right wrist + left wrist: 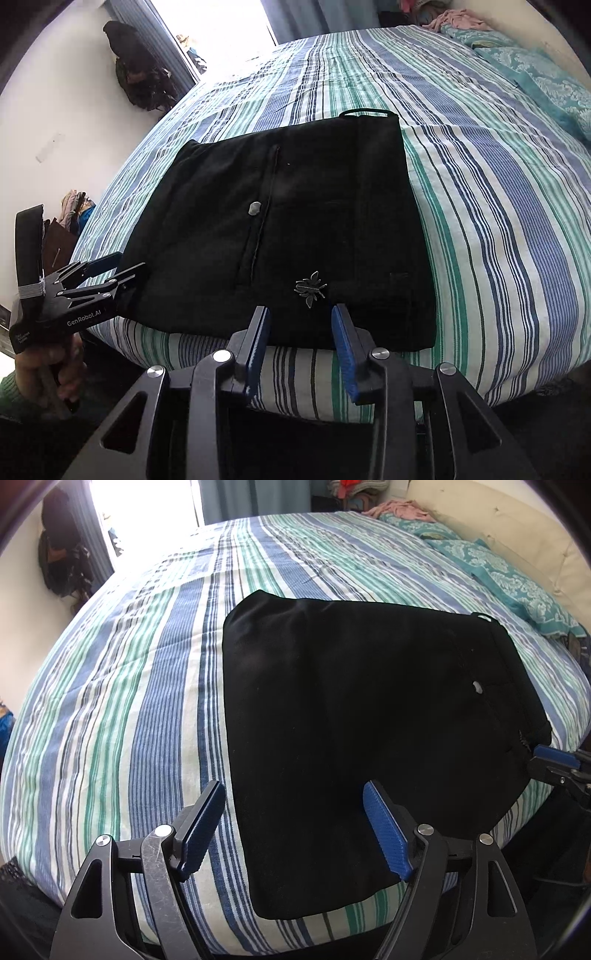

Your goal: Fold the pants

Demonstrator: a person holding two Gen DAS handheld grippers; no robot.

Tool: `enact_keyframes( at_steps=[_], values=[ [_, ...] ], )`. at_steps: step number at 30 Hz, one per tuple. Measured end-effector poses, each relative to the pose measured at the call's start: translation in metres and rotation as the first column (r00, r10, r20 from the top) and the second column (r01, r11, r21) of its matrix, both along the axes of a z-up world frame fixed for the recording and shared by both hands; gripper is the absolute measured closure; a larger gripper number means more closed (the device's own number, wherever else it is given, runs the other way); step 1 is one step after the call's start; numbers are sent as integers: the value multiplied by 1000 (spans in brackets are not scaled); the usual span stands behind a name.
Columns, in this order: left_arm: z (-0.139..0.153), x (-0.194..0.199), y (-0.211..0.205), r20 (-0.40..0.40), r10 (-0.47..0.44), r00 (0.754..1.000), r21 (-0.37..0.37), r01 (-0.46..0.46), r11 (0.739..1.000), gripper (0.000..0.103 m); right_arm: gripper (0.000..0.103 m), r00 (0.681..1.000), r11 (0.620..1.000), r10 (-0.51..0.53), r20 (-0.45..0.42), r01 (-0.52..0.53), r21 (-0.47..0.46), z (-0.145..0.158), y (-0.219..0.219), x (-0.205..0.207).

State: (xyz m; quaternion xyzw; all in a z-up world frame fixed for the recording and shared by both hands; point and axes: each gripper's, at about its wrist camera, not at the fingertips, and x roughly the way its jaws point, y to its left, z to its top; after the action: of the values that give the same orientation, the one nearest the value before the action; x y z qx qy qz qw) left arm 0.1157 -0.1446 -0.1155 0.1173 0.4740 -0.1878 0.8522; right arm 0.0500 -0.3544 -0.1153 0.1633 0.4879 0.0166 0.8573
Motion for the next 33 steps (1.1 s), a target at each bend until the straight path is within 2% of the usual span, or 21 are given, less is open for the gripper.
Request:
enact_keyframes(
  at_steps=[4,16,33],
  values=[
    [0,-2,-2,12,-4,1000,4,4,1000,24,67,1000,999,-20,16,19,31,-1,-3,-4],
    [-3,-4,0,16,-6,1000,0,6,1000,20,67,1000,1000,-15,17,15,14,0,1,-4],
    [-4,-7,2,5,-10,1000,-9,10,1000,19,67,1000,999,-17,3,17,38,-1,-1,-6]
  ],
)
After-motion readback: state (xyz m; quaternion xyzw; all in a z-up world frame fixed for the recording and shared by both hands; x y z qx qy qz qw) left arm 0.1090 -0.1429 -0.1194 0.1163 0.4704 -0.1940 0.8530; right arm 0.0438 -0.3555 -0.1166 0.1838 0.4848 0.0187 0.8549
